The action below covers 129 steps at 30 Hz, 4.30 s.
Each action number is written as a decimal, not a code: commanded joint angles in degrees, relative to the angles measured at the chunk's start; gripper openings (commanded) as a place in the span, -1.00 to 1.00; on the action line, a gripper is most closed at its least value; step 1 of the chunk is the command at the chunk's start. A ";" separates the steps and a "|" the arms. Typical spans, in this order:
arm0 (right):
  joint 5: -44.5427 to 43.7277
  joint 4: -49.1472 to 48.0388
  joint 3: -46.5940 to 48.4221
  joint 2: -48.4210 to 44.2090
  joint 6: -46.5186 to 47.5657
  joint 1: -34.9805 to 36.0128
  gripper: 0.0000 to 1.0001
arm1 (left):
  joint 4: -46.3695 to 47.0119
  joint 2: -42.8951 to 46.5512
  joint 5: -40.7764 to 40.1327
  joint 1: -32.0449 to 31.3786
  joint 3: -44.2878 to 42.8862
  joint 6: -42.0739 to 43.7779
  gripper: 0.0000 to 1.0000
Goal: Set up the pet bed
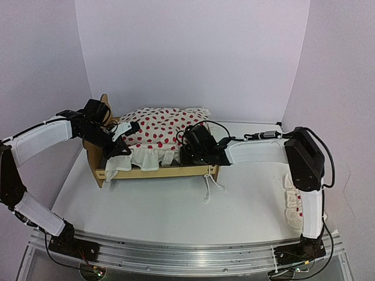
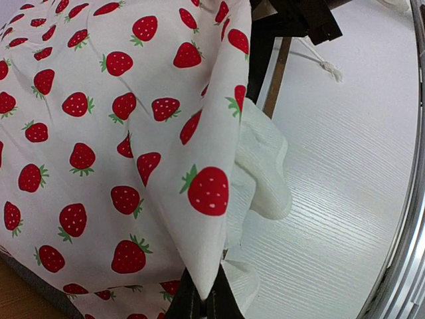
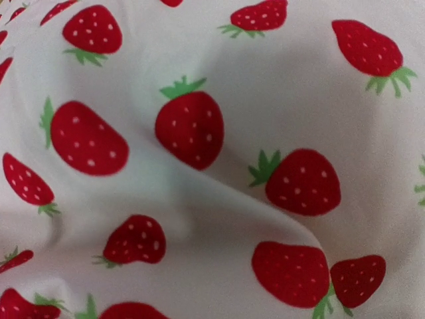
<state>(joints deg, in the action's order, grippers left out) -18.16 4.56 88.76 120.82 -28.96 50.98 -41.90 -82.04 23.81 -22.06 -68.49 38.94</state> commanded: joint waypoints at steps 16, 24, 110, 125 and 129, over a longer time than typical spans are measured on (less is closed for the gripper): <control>24.27 12.74 -7.58 -19.65 2.18 -1.94 -1.00 | 2.07 0.90 -1.47 0.27 -0.42 1.01 -1.00; 32.66 23.29 -4.76 -19.49 -3.15 -4.31 -1.00 | 2.04 1.18 -1.66 0.27 0.97 2.21 -1.00; 32.27 55.46 9.32 -20.45 22.59 -13.67 -1.00 | 2.35 4.18 -19.22 1.65 7.10 11.52 -1.00; 14.75 48.61 0.85 -22.23 10.48 -12.91 -0.19 | -0.03 5.05 -6.43 1.59 7.03 8.55 -1.00; 3.01 48.61 -2.98 -28.48 7.71 -9.21 -0.09 | 0.23 4.88 -6.10 1.59 6.46 7.43 -1.00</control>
<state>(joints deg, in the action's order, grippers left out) -1.76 53.43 88.54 100.74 -17.30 38.38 -41.10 -78.76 16.06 -20.84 -60.82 48.05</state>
